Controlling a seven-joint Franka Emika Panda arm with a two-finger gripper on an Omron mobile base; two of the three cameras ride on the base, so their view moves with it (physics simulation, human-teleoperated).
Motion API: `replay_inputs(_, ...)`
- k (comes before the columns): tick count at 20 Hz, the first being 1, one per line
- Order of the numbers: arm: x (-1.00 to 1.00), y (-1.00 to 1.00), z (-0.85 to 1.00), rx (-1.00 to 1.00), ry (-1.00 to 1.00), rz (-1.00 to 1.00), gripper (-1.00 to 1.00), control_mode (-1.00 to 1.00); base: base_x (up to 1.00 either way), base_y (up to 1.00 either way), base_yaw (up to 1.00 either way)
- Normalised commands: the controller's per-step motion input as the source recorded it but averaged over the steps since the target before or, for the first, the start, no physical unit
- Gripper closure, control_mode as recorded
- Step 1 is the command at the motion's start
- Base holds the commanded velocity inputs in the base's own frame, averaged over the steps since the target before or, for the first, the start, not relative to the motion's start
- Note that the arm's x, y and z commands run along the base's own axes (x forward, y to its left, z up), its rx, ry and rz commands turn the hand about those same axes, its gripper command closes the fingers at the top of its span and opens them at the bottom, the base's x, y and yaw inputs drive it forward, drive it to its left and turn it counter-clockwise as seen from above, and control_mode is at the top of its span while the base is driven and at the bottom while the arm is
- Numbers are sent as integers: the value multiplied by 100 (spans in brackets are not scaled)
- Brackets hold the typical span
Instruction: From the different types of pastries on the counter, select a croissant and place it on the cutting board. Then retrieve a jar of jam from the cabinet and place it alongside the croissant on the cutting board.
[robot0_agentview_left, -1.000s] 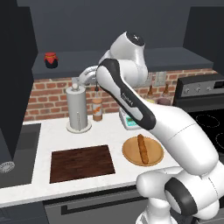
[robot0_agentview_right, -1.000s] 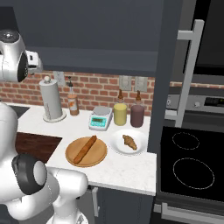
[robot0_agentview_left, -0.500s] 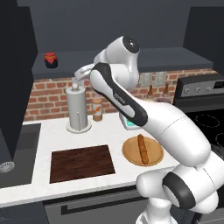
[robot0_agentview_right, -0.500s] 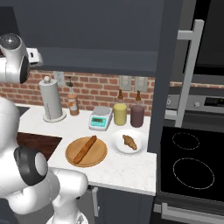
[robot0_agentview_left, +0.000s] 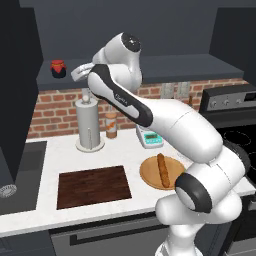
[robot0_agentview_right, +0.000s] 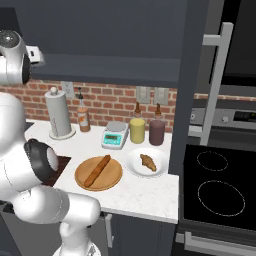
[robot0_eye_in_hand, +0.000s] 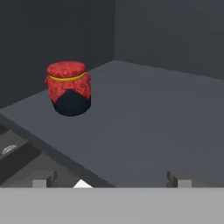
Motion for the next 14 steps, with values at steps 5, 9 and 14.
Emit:
replay_inputs(5,48,19,2,0,0,0,-100,-100,0,0,0)
replay_inputs(9,27,20,2,0,0,0,-100,-100,0,0,0)
replay_inputs(14,24,33,16,0,0,0,-100,-100,0,0,0)
